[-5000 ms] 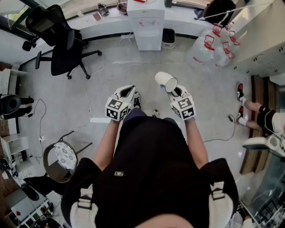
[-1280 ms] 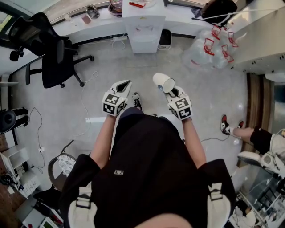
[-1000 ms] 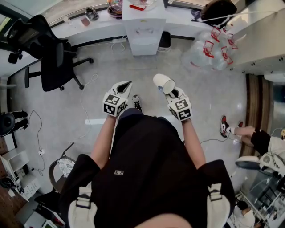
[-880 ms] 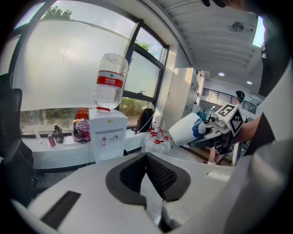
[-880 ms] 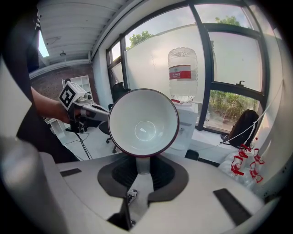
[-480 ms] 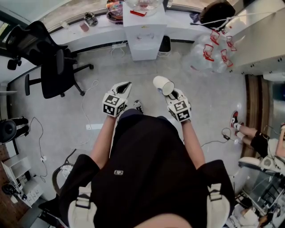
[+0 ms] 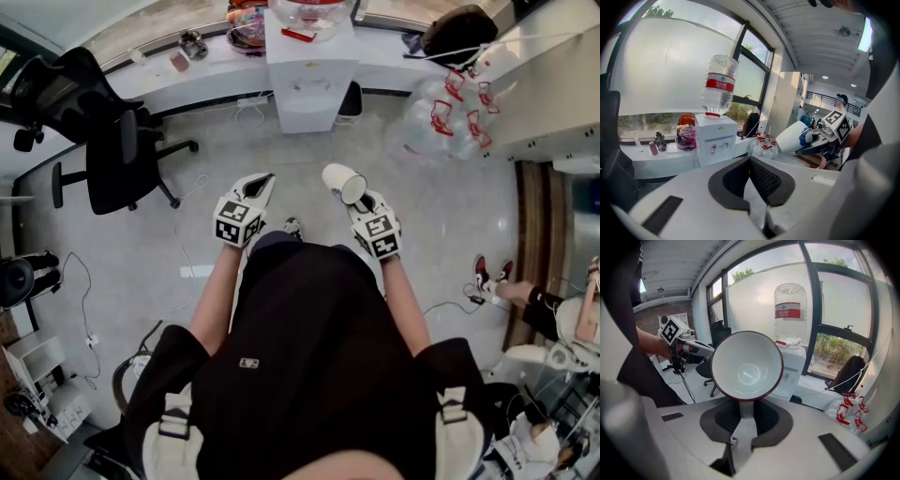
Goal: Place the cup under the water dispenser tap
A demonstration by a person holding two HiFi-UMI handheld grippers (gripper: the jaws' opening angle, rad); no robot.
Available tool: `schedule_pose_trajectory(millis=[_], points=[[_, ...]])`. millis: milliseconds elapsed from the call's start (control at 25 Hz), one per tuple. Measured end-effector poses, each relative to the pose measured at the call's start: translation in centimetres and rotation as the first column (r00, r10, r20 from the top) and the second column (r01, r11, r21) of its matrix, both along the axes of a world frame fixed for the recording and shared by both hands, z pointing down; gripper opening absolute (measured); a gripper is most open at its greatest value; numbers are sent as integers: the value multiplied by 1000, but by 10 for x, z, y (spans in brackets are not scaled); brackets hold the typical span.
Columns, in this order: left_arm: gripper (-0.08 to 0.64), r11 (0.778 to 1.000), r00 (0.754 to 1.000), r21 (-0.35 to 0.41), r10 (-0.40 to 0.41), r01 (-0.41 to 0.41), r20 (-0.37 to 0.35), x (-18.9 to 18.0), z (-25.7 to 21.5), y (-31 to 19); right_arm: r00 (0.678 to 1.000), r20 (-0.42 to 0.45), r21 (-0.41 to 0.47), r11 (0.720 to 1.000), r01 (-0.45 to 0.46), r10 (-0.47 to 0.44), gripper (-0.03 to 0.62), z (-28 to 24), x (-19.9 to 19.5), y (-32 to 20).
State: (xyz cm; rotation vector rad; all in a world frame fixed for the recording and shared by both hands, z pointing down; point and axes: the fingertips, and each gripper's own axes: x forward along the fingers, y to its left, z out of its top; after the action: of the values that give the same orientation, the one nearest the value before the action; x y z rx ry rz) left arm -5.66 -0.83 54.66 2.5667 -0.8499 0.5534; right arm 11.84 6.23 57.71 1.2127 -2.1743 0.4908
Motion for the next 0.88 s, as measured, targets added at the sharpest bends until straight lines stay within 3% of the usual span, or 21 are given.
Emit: schedule_pose_trajectory(millis=[600,880], points=[[0,999,999,-7,-38,38,-3,-35,12,-24,1000,-22,-21,1000,5,-5,43,15,-14,-20],[0,1000,1000,-4,-12,12,7,-37,12,-22,1000,-18,4,1000,-12,12,43,11,-19,-30]])
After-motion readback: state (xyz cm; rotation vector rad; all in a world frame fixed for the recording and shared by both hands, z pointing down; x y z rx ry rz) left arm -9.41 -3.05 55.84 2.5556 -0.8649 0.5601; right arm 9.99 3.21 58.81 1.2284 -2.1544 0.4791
